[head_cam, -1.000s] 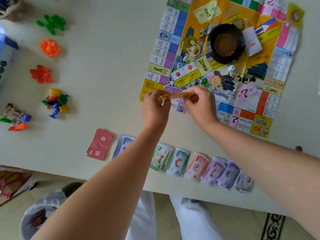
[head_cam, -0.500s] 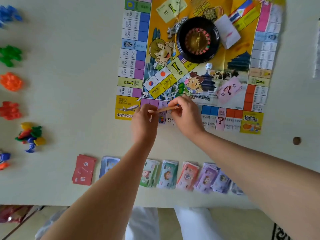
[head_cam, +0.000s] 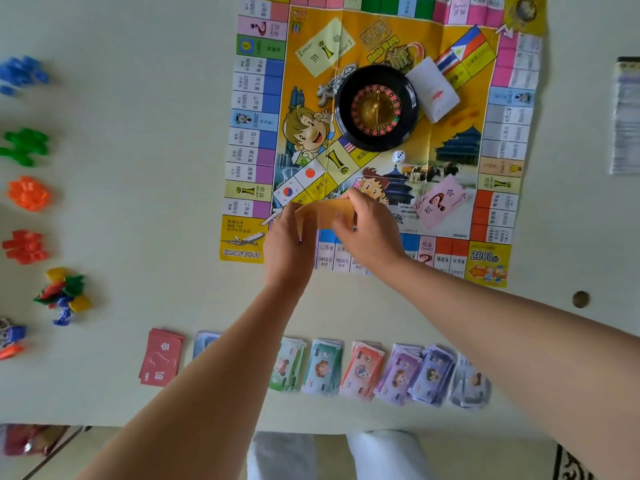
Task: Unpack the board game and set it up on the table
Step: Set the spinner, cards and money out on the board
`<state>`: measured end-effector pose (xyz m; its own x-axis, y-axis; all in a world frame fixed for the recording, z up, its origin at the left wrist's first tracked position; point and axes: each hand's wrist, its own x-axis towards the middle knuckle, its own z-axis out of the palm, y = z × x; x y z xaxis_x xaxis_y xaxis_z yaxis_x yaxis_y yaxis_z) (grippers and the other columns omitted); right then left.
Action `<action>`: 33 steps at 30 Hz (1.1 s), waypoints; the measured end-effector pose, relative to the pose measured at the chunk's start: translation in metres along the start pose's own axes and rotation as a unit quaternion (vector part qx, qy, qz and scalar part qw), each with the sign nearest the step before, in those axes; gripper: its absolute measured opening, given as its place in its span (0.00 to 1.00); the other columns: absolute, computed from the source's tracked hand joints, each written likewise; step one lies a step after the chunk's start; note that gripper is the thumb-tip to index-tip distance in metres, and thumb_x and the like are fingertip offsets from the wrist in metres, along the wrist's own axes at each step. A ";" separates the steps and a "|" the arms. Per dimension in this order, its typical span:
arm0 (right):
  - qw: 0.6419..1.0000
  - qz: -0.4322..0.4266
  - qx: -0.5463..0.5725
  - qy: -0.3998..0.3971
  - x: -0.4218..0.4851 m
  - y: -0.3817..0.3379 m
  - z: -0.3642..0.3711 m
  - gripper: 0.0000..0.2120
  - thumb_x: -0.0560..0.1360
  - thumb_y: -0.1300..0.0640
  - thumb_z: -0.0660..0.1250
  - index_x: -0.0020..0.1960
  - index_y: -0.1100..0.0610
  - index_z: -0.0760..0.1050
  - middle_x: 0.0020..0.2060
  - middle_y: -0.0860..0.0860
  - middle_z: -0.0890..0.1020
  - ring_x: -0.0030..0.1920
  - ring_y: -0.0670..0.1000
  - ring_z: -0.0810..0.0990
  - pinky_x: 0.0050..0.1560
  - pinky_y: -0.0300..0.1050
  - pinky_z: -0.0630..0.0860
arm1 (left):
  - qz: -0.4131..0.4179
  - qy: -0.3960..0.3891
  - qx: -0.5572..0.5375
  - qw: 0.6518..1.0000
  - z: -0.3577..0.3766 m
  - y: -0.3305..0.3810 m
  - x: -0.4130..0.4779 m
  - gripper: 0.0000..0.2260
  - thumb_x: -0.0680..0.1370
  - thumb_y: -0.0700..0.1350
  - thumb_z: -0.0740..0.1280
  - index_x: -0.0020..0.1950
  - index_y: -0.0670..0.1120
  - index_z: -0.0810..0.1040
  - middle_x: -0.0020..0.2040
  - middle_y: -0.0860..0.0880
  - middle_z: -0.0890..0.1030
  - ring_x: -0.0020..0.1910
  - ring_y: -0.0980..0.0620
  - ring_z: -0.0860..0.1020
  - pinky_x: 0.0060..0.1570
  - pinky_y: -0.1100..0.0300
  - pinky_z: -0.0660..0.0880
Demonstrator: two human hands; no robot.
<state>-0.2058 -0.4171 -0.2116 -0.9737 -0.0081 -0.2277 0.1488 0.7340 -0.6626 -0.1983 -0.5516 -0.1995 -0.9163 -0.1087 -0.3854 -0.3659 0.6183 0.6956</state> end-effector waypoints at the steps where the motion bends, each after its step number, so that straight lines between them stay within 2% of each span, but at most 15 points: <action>1: 1.000 0.001 -0.006 0.004 0.002 0.000 -0.006 0.06 0.75 0.57 0.64 0.45 0.59 0.72 0.33 0.48 0.73 0.31 0.49 0.70 0.28 0.42 0.62 | 0.005 -0.008 -0.025 1.000 0.002 0.006 0.001 0.08 0.82 0.44 0.58 0.52 0.43 0.75 0.43 0.45 0.82 0.38 0.48 0.80 0.33 0.56 0.72; 3: 1.000 0.004 -0.007 0.012 0.006 0.000 -0.016 0.06 0.75 0.56 0.64 0.46 0.59 0.72 0.33 0.47 0.71 0.33 0.51 0.70 0.31 0.43 0.63 | 0.010 -0.014 -0.062 0.998 0.004 0.016 0.003 0.08 0.83 0.43 0.57 0.52 0.42 0.74 0.38 0.46 0.82 0.32 0.51 0.80 0.32 0.55 0.74; 6: 0.999 0.008 0.052 -0.007 0.010 0.003 -0.028 0.07 0.78 0.55 0.62 0.51 0.58 0.70 0.35 0.50 0.73 0.35 0.52 0.72 0.34 0.47 0.67 | -0.005 -0.011 -0.086 0.996 0.007 0.028 0.006 0.08 0.83 0.42 0.55 0.53 0.42 0.73 0.37 0.47 0.81 0.28 0.53 0.76 0.30 0.58 0.72; 9: 0.995 -0.003 0.073 -0.067 0.014 0.000 -0.037 0.07 0.80 0.58 0.59 0.56 0.59 0.67 0.35 0.53 0.74 0.33 0.53 0.73 0.32 0.51 0.68 | -0.019 -0.033 -0.017 0.999 0.010 0.035 0.011 0.09 0.83 0.44 0.54 0.57 0.43 0.71 0.36 0.48 0.78 0.31 0.50 0.78 0.30 0.56 0.71; 12: 0.996 -0.025 0.053 -0.068 0.019 -0.005 -0.041 0.09 0.80 0.60 0.57 0.59 0.61 0.67 0.38 0.51 0.74 0.36 0.52 0.72 0.33 0.48 0.66 | -0.038 -0.052 0.030 0.997 0.009 0.039 0.023 0.12 0.83 0.45 0.53 0.65 0.44 0.69 0.39 0.47 0.81 0.33 0.50 0.77 0.32 0.56 0.73; 15: 0.992 0.032 0.117 -0.043 0.034 -0.007 -0.045 0.08 0.80 0.59 0.59 0.57 0.61 0.68 0.34 0.47 0.72 0.31 0.46 0.71 0.30 0.39 0.64 | -0.032 -0.049 0.028 0.998 0.007 0.044 0.038 0.14 0.83 0.44 0.54 0.67 0.42 0.69 0.38 0.48 0.77 0.32 0.53 0.73 0.28 0.59 0.65; 17: 0.980 0.087 0.179 -0.014 0.048 -0.008 -0.049 0.07 0.79 0.58 0.62 0.56 0.58 0.70 0.39 0.50 0.78 0.35 0.51 0.78 0.34 0.43 0.73 | -0.022 -0.040 0.000 0.999 0.005 0.051 0.052 0.14 0.82 0.43 0.54 0.65 0.41 0.69 0.37 0.48 0.75 0.33 0.46 0.73 0.30 0.57 0.66; 19: 0.972 0.127 0.197 0.007 0.064 -0.007 -0.054 0.06 0.78 0.59 0.64 0.54 0.58 0.73 0.43 0.51 0.80 0.41 0.54 0.81 0.42 0.49 0.78 | -0.014 -0.035 -0.017 0.999 0.003 0.059 0.065 0.13 0.82 0.43 0.54 0.65 0.42 0.70 0.36 0.48 0.75 0.33 0.46 0.73 0.31 0.56 0.67; 22: 0.970 0.148 0.191 0.030 0.098 -0.008 -0.064 0.05 0.76 0.60 0.66 0.52 0.59 0.77 0.41 0.51 0.81 0.41 0.52 0.81 0.44 0.45 0.78 | -0.004 -0.043 -0.048 0.998 -0.002 0.077 0.090 0.09 0.82 0.44 0.55 0.60 0.43 0.70 0.34 0.49 0.76 0.31 0.48 0.73 0.31 0.53 0.71; 24: 0.963 0.160 0.214 0.045 0.125 -0.010 -0.072 0.04 0.76 0.61 0.67 0.50 0.58 0.77 0.37 0.48 0.81 0.35 0.47 0.81 0.40 0.40 0.77 | -0.023 -0.043 -0.050 0.998 -0.007 0.086 0.110 0.10 0.82 0.48 0.57 0.59 0.44 0.69 0.38 0.48 0.79 0.34 0.47 0.75 0.34 0.51 0.73; 25: 0.958 0.168 0.224 0.055 0.142 -0.011 -0.076 0.03 0.76 0.61 0.67 0.49 0.57 0.77 0.36 0.47 0.80 0.33 0.46 0.80 0.39 0.39 0.77 | -0.036 -0.039 -0.024 0.998 -0.009 0.089 0.123 0.11 0.81 0.49 0.58 0.60 0.44 0.68 0.44 0.47 0.80 0.39 0.46 0.77 0.36 0.52 0.74; 27: 0.956 0.175 0.223 0.075 0.174 -0.009 -0.079 0.04 0.75 0.62 0.68 0.50 0.57 0.77 0.35 0.46 0.79 0.32 0.46 0.80 0.38 0.40 0.78 | -0.052 -0.010 0.050 0.997 -0.014 0.090 0.146 0.14 0.79 0.43 0.60 0.64 0.45 0.67 0.58 0.45 0.77 0.52 0.45 0.76 0.43 0.56 0.68; 28: 0.958 0.172 0.214 0.081 0.187 -0.008 -0.079 0.05 0.75 0.62 0.68 0.51 0.59 0.78 0.35 0.46 0.79 0.32 0.47 0.80 0.38 0.40 0.78 | -0.045 0.008 0.084 0.995 -0.016 0.090 0.154 0.17 0.77 0.39 0.60 0.65 0.45 0.67 0.62 0.45 0.73 0.55 0.46 0.74 0.45 0.57 0.67; 30: 0.964 0.163 0.193 0.088 0.214 -0.007 -0.079 0.07 0.75 0.63 0.68 0.53 0.61 0.79 0.35 0.46 0.78 0.32 0.48 0.80 0.38 0.41 0.78 | 0.022 0.026 0.147 0.988 -0.020 0.090 0.171 0.21 0.73 0.35 0.61 0.65 0.46 0.69 0.63 0.46 0.71 0.59 0.46 0.71 0.49 0.58 0.67; 33: 0.973 0.161 0.147 0.075 0.241 -0.007 -0.073 0.09 0.74 0.62 0.70 0.54 0.59 0.80 0.36 0.46 0.80 0.34 0.48 0.81 0.44 0.45 0.80 | 0.117 -0.006 0.203 0.972 -0.017 0.090 0.190 0.22 0.72 0.34 0.62 0.65 0.49 0.72 0.67 0.47 0.69 0.63 0.46 0.67 0.56 0.52 0.71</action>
<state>-0.4544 -0.3747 -0.2103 -0.8793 0.3061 -0.3650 0.4719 0.4552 -0.7550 -0.4078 -0.5305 -0.1998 -0.9642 0.0790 -0.2533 -0.0513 0.8811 0.4700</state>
